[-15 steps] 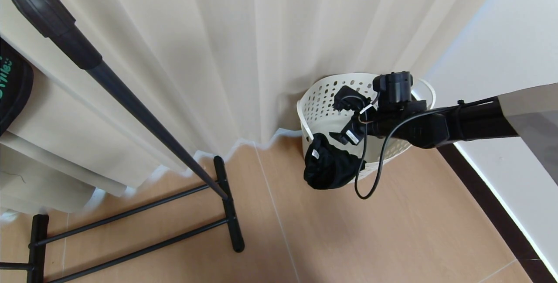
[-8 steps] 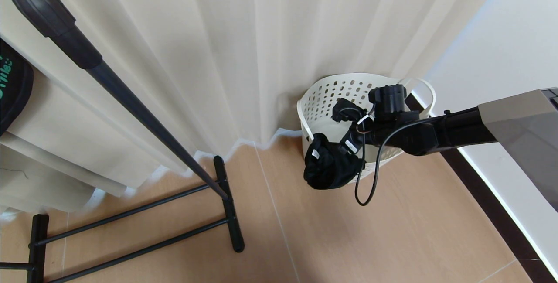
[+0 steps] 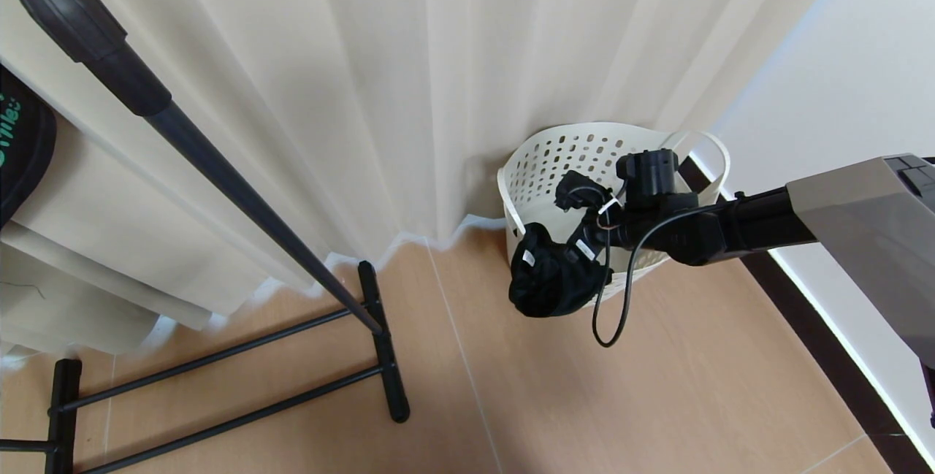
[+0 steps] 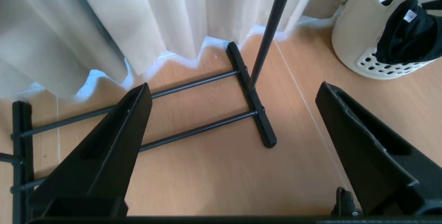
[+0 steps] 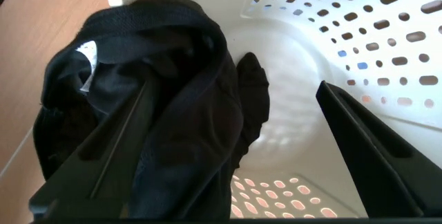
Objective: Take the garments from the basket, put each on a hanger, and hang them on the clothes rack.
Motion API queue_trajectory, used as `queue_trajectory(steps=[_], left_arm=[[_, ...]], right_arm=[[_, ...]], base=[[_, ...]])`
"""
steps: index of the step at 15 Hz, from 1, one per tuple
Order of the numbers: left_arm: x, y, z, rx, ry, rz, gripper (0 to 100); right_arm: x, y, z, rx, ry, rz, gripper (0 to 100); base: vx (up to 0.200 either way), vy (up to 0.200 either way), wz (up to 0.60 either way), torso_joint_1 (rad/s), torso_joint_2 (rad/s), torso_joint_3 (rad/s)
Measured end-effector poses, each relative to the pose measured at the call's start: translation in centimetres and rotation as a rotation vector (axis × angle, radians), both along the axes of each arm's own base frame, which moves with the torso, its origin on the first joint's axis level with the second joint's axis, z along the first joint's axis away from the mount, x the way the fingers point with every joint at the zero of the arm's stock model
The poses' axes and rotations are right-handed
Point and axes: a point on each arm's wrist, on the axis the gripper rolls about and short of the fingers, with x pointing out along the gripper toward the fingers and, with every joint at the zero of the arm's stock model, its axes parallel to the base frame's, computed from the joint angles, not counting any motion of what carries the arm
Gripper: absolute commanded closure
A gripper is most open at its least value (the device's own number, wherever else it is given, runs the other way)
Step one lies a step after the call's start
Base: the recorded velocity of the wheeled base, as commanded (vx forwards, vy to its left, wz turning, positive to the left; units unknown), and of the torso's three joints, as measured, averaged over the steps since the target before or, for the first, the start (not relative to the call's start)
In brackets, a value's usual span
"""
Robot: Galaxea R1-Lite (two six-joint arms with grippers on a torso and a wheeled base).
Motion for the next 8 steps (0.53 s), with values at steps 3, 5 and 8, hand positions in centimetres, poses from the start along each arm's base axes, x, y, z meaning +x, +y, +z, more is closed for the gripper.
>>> queue_trajectory(steps=[3, 5, 8], left_arm=[[0.00, 0.00, 0.00, 0.000, 0.000, 0.000, 0], [0.00, 0.00, 0.00, 0.000, 0.000, 0.000, 0], [0.00, 0.00, 0.00, 0.000, 0.000, 0.000, 0]], right_arm=[[0.07, 0.00, -0.06, -0.002, -0.001, 0.000, 0], [0.14, 0.04, -0.28, -0.003, 0.003, 0.001, 0], [0.49, 0.20, -0.84, -0.005, 0.008, 0.003, 0]], base=[[0.000, 0.000, 0.00, 0.000, 0.00, 0.000], [0.000, 0.000, 0.00, 0.000, 0.00, 0.000], [0.000, 0.000, 0.00, 0.000, 0.00, 0.000]])
